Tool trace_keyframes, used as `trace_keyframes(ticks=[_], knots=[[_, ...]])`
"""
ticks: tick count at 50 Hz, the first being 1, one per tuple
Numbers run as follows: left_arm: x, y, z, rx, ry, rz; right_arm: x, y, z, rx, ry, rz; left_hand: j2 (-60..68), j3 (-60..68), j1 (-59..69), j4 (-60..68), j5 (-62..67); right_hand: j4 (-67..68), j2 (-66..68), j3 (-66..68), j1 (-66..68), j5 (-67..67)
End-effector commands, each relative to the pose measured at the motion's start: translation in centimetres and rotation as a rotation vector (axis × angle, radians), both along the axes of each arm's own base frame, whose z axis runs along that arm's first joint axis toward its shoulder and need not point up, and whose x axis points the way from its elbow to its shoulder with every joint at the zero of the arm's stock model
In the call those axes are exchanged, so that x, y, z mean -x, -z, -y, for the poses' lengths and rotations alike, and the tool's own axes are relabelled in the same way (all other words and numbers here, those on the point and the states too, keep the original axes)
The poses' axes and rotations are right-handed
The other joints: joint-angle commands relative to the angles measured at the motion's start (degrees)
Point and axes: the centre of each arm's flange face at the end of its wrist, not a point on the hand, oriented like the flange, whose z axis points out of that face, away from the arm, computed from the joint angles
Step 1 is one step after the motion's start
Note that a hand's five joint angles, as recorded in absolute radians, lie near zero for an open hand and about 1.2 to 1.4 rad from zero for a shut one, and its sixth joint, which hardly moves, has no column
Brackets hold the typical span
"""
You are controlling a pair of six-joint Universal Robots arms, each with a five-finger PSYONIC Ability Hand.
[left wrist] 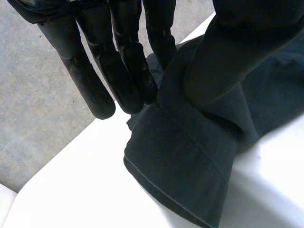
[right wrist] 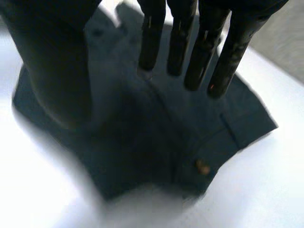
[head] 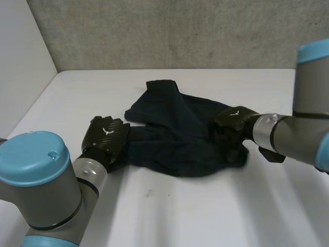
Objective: Fold the shorts.
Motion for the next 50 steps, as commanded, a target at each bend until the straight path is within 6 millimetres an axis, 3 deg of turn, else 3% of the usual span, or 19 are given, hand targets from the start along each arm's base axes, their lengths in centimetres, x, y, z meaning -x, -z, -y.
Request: trace_keyframes(ticks=[1,9,16,25,37,43,48,50], knots=[[-0.1,-0.2,0.3,0.005,-0.005,-0.007,1.9,0.7,-4.7,0.018,0.055,0.094,10.57,10.89,13.82,10.67,13.21,-1.37,-0.98,-0.99,2.85,-1.25],[-0.1,-0.4,0.4,0.010,-0.008,-0.010,3.9,1.9,-9.6,0.085,0.062,0.127,9.90,10.22,13.14,9.99,12.54,4.18,4.56,4.56,8.40,4.30],[-0.5,-0.3,1.0,0.008,-0.026,-0.010,4.5,3.8,-10.8,0.116,0.071,0.134,9.90,10.22,13.14,9.99,12.54,2.84,3.22,3.22,7.06,2.96],[-0.5,-0.4,1.1,0.009,-0.028,-0.012,4.4,8.1,-8.5,0.124,0.147,0.080,9.57,9.88,12.81,9.66,12.21,3.84,4.23,4.22,8.06,3.97],[-0.5,-0.4,1.1,0.010,-0.028,-0.013,3.9,10.3,-5.5,0.122,0.216,0.052,8.39,8.70,11.63,8.48,11.03,8.04,8.42,8.42,12.26,8.16],[-0.6,-0.4,1.1,0.010,-0.030,-0.013,3.4,10.0,-4.2,0.172,0.217,0.079,8.05,8.37,11.29,8.14,10.69,25.18,25.56,25.56,29.40,25.30],[-0.7,-0.3,1.1,0.007,-0.032,-0.009,2.8,9.2,-3.2,0.218,0.205,0.108,8.05,8.37,11.29,8.14,10.69,49.49,49.87,49.87,53.71,49.61],[-0.7,-0.3,1.2,0.007,-0.036,-0.010,2.7,9.0,-2.9,0.224,0.202,0.112,8.05,8.37,11.29,8.14,10.69,49.54,49.92,49.92,53.76,49.66]])
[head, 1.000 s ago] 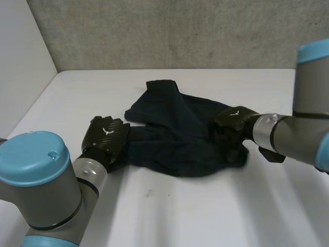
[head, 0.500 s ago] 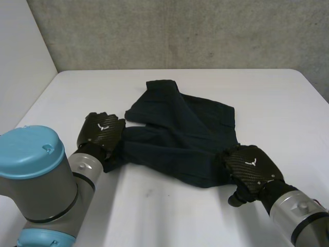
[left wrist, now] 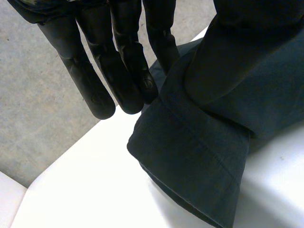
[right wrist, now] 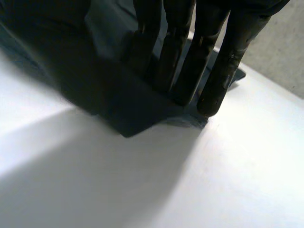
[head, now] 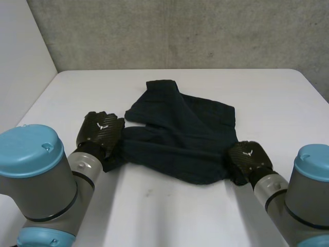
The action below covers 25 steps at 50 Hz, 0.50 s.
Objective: Fold the shorts.
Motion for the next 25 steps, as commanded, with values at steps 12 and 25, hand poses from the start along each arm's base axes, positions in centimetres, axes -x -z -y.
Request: trace_keyframes(ticks=[12,25], knots=[[-0.7,-1.7,-0.6,0.014,-0.006,0.010,-1.2,-6.9,3.6,0.108,-0.039,-0.072,8.98,8.53,11.29,9.07,10.69,19.12,18.60,19.28,29.45,21.42],[-3.0,-2.7,-6.5,-0.226,0.053,0.165,1.4,-12.4,-2.9,-0.128,-0.245,-0.476,9.31,8.87,11.63,9.41,11.03,19.12,18.60,19.28,29.45,21.42]])
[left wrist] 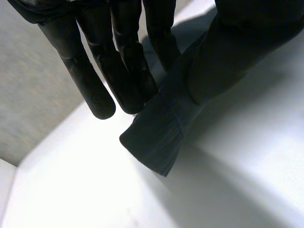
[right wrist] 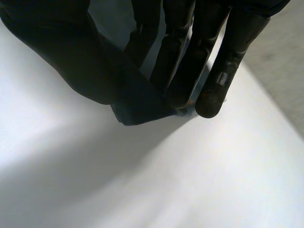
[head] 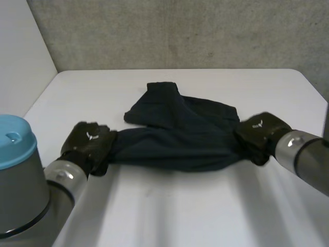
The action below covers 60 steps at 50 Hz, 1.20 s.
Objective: Fold the shorts.
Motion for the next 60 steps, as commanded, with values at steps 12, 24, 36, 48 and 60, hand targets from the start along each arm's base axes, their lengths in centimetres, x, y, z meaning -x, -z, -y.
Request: trace_keyframes(ticks=[12,24,36,48,60], knots=[[0.2,4.0,-3.1,-0.151,0.082,0.128,2.1,0.8,-4.2,-0.260,-0.143,-0.201,4.34,4.17,6.43,4.21,5.82,11.91,12.93,12.23,24.99,14.96],[1.4,1.8,-1.6,-0.017,0.098,0.059,2.9,0.2,-1.6,-0.238,-0.132,-0.089,3.32,3.15,5.41,3.19,4.80,11.91,12.93,12.23,24.99,14.96],[7.3,4.4,6.7,0.231,0.157,0.215,2.0,1.3,6.5,-0.054,0.064,-0.011,3.32,3.15,5.41,3.19,4.80,11.91,12.93,12.23,24.99,14.96],[12.8,1.3,17.1,0.549,0.065,0.052,-0.4,2.0,13.6,0.228,0.066,0.092,3.99,3.82,6.08,3.86,5.47,11.91,12.93,12.23,24.99,14.96],[13.8,-5.7,21.4,0.822,-0.050,-0.113,-3.2,-3.2,18.5,0.607,0.064,0.224,5.34,5.17,7.43,5.21,6.82,11.91,12.93,12.23,24.99,14.96]])
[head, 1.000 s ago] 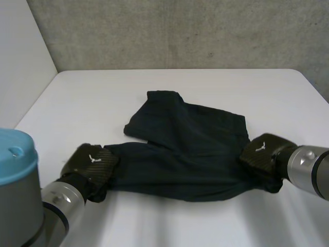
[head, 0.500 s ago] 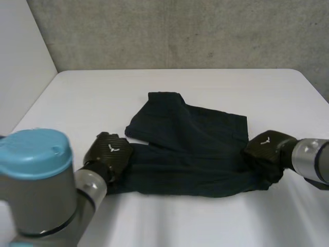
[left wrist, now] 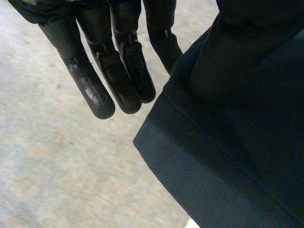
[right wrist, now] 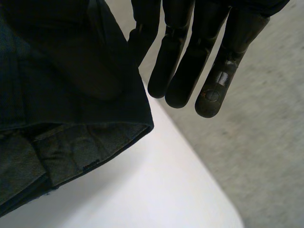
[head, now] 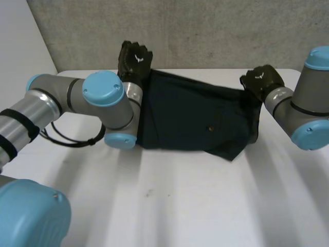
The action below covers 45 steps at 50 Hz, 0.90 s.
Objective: Fold the shorts.
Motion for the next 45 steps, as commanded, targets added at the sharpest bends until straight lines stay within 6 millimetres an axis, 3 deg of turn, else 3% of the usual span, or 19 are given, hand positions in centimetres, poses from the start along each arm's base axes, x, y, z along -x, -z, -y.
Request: trace_keyframes(ticks=[1,2,3,5,6,7,10,13,20,23,24,25,28,31,32,33,36,40,45], knots=[[-0.3,-7.4,1.6,0.203,-0.036,-0.152,-1.8,-7.0,2.2,0.319,-0.011,0.110,9.99,9.84,7.95,9.90,9.67,11.73,12.93,12.10,24.99,14.14],[-0.5,-9.6,1.5,0.259,-0.036,-0.191,-2.2,-9.1,2.2,0.389,-0.019,0.138,9.99,9.84,7.95,9.90,9.67,11.73,12.93,12.10,24.99,14.14],[-1.1,-14.1,0.8,0.372,-0.042,-0.271,-2.7,-13.5,1.8,0.531,-0.034,0.207,10.32,10.17,8.28,10.23,10.01,11.73,12.93,12.10,24.99,14.14],[-1.7,-18.0,-0.4,0.465,-0.038,-0.337,-3.1,-17.6,0.8,0.662,-0.058,0.290,10.49,10.34,8.45,10.40,10.18,11.73,12.93,12.10,24.99,14.14],[-2.1,-19.7,-1.0,0.508,-0.036,-0.371,-3.2,-21.1,-0.4,0.772,-0.082,0.375,10.50,10.34,8.45,10.40,10.18,11.73,12.93,12.10,24.99,14.14],[-2.7,-22.4,-2.3,0.563,-0.030,-0.424,-3.1,-22.6,-0.9,0.820,-0.092,0.416,10.66,10.51,8.62,10.57,10.34,11.73,12.93,12.10,24.99,14.14],[-3.9,-25.6,-4.3,0.575,-0.017,-0.518,-2.6,-25.9,-2.6,0.907,-0.124,0.509,11.67,11.52,9.62,11.58,11.35,11.73,12.93,12.10,24.99,14.14],[-4.8,-25.8,-4.7,0.510,-0.019,-0.549,-2.5,-25.6,-3.0,0.864,-0.124,0.507,11.67,11.52,9.63,11.58,11.36,11.73,12.93,12.10,24.99,14.14],[-6.6,-18.0,-4.0,0.147,-0.043,-0.412,-2.7,-16.7,-3.0,0.368,-0.076,0.350,10.50,10.35,8.45,10.41,10.18,11.73,12.93,12.10,24.99,14.14],[-6.6,-12.5,-4.1,-0.010,-0.060,-0.323,-2.8,-12.6,-2.9,0.203,-0.060,0.286,9.66,9.51,7.61,9.57,9.34,11.73,12.93,12.10,24.99,14.14],[-6.6,-11.1,-4.2,-0.045,-0.063,-0.301,-2.8,-10.0,-3.0,0.114,-0.052,0.244,9.65,9.50,7.61,9.56,9.34,11.73,12.93,12.10,24.99,14.14],[-6.7,-8.5,-4.4,-0.115,-0.070,-0.259,-2.8,-8.8,-3.1,0.076,-0.050,0.223,9.32,9.17,7.28,9.23,9.00,11.73,12.93,12.10,24.99,14.14],[-7.1,-4.8,-5.1,-0.210,-0.081,-0.204,-3.3,-4.6,-3.8,-0.030,-0.061,0.153,7.81,7.66,5.76,7.72,7.49,11.73,12.93,12.10,24.99,14.14],[-7.4,0.7,-5.9,-0.344,-0.095,-0.129,-3.9,-1.6,-4.7,-0.108,-0.078,0.111,7.64,7.49,5.59,7.54,7.32,11.73,12.93,12.10,24.99,14.14],[-7.5,2.2,-6.2,-0.382,-0.094,-0.111,-4.0,0.7,-5.1,-0.167,-0.078,0.079,7.47,7.32,5.42,7.38,7.15,11.73,12.93,12.10,24.99,14.14],[-7.6,5.2,-6.7,-0.454,-0.101,-0.075,-4.0,1.9,-5.2,-0.196,-0.075,0.064,6.80,6.65,4.76,6.71,6.48,11.73,12.93,12.10,24.99,14.14],[-8.1,9.5,-8.1,-0.564,-0.113,-0.008,-3.7,5.4,-6.0,-0.296,-0.065,0.025,7.13,6.98,5.08,7.04,6.81,11.73,12.93,12.10,24.99,14.14],[-9.2,11.7,-10.4,-0.667,-0.129,0.071,-2.6,7.3,-7.6,-0.380,-0.056,-0.002,9.31,9.16,7.26,9.22,8.99,11.73,12.93,12.10,24.99,14.14],[-11.1,9.0,-13.1,-0.720,-0.144,0.103,-1.6,5.8,-10.3,-0.400,-0.068,-0.014,11.00,10.85,8.95,10.91,10.68,11.73,12.93,12.10,24.99,14.14]])
